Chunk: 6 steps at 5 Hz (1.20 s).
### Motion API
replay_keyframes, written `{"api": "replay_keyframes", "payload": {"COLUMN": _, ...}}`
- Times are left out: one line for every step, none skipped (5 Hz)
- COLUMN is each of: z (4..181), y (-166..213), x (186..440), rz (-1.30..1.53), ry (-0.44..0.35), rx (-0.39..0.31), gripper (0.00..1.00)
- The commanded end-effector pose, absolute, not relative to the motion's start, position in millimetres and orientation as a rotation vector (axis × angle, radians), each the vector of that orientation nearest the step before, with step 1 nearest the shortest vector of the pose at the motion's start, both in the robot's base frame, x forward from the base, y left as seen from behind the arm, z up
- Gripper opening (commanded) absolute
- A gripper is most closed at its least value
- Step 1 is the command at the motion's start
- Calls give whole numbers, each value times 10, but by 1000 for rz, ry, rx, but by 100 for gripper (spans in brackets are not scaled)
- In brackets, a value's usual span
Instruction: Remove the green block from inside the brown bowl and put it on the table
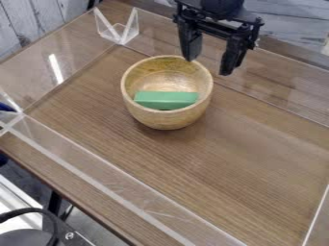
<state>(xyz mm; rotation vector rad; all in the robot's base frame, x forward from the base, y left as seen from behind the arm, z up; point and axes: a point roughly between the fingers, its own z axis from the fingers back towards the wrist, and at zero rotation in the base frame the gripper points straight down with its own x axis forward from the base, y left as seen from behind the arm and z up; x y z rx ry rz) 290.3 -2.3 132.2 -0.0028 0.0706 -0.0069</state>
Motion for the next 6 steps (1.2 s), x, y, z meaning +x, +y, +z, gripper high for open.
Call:
{"api": "replay_keyframes", "payload": {"z": 1235, "y": 46, "x": 2895, "rz": -28, "ry": 91, "rx": 12, "gripper": 100}}
{"api": "replay_keyframes", "payload": {"z": 1106, "y": 133, "x": 2844, "rz": -56, "ry": 122, "rx": 31, "gripper": 100}}
{"api": "replay_keyframes", "payload": {"z": 1007, "y": 225, "x": 2802, "rz": -98, "ry": 129, "rx": 47, "gripper": 100}}
{"api": "replay_keyframes", "payload": {"z": 929, "y": 316, "x": 2797, "rz": -116, "ry": 135, "rx": 50, "gripper": 100}}
{"api": "replay_keyframes", "payload": {"z": 826, "y": 399, "x": 2804, "rz": -125, "ry": 130, "rx": 48, "gripper": 100}}
{"api": "replay_keyframes", "payload": {"z": 744, "y": 441, "x": 2821, "rz": -133, "ry": 127, "rx": 38, "gripper": 100}}
